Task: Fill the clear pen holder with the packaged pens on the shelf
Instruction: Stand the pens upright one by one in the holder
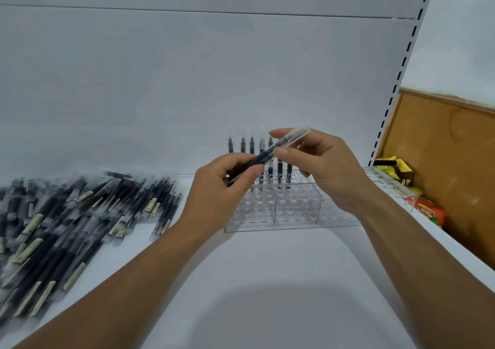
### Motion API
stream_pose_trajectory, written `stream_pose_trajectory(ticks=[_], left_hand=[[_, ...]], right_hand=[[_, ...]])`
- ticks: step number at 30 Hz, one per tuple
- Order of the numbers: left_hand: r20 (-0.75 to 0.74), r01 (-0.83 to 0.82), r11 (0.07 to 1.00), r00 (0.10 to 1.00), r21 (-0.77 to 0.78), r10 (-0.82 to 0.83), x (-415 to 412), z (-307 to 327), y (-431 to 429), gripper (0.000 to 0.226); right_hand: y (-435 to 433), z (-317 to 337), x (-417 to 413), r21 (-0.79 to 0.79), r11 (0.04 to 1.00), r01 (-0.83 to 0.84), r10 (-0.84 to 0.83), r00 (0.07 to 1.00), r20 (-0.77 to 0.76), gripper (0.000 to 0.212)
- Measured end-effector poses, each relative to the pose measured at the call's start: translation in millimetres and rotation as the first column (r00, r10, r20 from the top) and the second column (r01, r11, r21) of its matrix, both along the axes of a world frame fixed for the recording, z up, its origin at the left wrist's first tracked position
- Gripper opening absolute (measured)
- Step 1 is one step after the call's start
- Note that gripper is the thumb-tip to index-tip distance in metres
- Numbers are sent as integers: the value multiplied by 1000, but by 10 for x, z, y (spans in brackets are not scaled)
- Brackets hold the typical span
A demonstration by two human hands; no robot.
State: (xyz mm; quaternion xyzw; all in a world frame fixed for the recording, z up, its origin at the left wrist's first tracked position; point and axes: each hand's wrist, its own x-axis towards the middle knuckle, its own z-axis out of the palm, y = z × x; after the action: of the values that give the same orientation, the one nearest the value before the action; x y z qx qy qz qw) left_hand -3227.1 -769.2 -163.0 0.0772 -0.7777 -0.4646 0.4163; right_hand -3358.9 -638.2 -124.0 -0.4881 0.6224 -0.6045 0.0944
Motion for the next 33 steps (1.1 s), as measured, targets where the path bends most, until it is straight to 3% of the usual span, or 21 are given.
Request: stream_pose_trajectory(ticks=[3, 5, 7, 9, 11, 13, 20, 24, 26, 30, 33], left_hand=[[19, -7, 1000, 1000, -24, 7, -5, -24, -9, 11], [16, -18, 999, 1000, -30, 18, -3, -36, -13, 12], [8, -31, 999, 999, -25, 31, -2, -31, -14, 17], [9, -49, 997, 999, -54, 50, 1, -19, -4, 18], [7, -68, 991, 998, -117, 69, 4, -18, 13, 19], [-7, -74, 985, 997, -159, 74, 0, -22, 25, 21], [-117, -6, 991, 993, -133, -10, 37, 24, 53, 34], [-106, -8, 988, 994, -157, -9, 26, 17, 76, 38], [-82, 1, 994, 997, -107, -10, 23, 10, 87, 35], [-73, -9, 997, 997, -71, 3, 26, 13, 100, 31], [-86, -17, 998, 996, -68, 11, 33, 27, 105, 31]], right_hand=[[0, 33, 26, -77, 997, 17, -12, 998, 59, 14], [31, 104, -15, -200, 977, 68, -23, 975, 220, 11], [100, 176, -133, -358, 915, 186, -16, 904, 427, 5], [174, 196, -273, -383, 844, 375, -153, 854, 498, 5], [194, 141, -380, -297, 795, 529, -410, 830, 378, 7], [161, 64, -415, -242, 789, 565, -523, 824, 218, 10], [22, -77, -408, -95, 851, 516, -525, 835, -167, 9], [-56, -165, -450, 142, 826, 546, -462, 799, -385, 20], [-76, -191, -459, 239, 800, 551, -424, 800, -425, 18], [-49, -173, -475, 285, 767, 575, -428, 789, -440, 21], [75, -109, -450, 195, 760, 620, -499, 750, -435, 23]])
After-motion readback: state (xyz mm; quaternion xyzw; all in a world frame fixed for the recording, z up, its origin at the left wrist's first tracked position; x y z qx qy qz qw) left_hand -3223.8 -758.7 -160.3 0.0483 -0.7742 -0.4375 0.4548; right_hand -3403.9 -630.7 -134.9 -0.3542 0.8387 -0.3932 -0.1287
